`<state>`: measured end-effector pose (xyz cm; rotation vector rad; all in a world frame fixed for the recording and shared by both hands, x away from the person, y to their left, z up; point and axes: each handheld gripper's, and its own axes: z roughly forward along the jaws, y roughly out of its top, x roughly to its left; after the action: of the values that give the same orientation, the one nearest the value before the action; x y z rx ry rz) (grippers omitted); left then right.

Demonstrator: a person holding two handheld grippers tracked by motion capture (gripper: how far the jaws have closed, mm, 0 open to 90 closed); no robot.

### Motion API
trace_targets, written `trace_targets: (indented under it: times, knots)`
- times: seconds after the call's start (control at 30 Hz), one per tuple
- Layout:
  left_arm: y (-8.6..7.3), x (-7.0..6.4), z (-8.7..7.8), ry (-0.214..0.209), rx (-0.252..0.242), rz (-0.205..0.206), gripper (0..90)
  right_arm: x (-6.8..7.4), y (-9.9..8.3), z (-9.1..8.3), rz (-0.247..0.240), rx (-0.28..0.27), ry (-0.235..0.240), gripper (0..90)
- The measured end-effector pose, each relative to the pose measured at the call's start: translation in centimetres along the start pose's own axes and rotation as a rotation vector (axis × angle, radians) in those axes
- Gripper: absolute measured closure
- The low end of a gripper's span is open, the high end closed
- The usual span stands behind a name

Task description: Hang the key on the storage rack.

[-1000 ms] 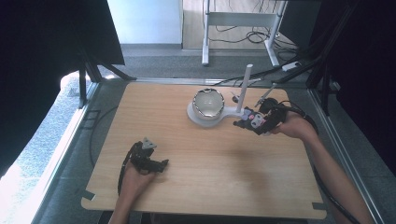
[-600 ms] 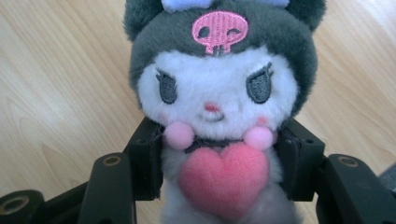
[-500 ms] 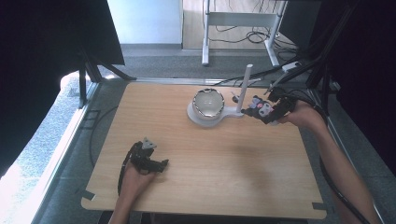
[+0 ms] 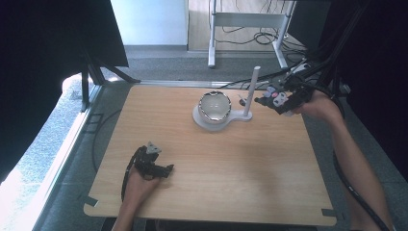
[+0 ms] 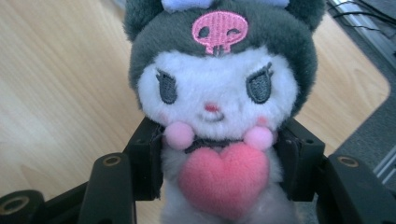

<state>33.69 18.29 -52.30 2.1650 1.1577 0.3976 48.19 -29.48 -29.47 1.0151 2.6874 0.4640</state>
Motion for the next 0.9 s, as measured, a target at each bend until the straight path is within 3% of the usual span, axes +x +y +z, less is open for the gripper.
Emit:
trace_targets:
  times: [0.53, 0.9]
  knots:
    - [0.0, 0.0, 0.0, -0.001, 0.001, 0.003, 0.0, -2.9, 1.4, -1.4, 0.059, -0.030, -0.049, 43.0]
    - [0.0, 0.0, 0.0, -0.001, 0.003, 0.006, 0.0, -3.4, 2.8, -1.3, 0.061, -0.046, -0.062, 43.0]
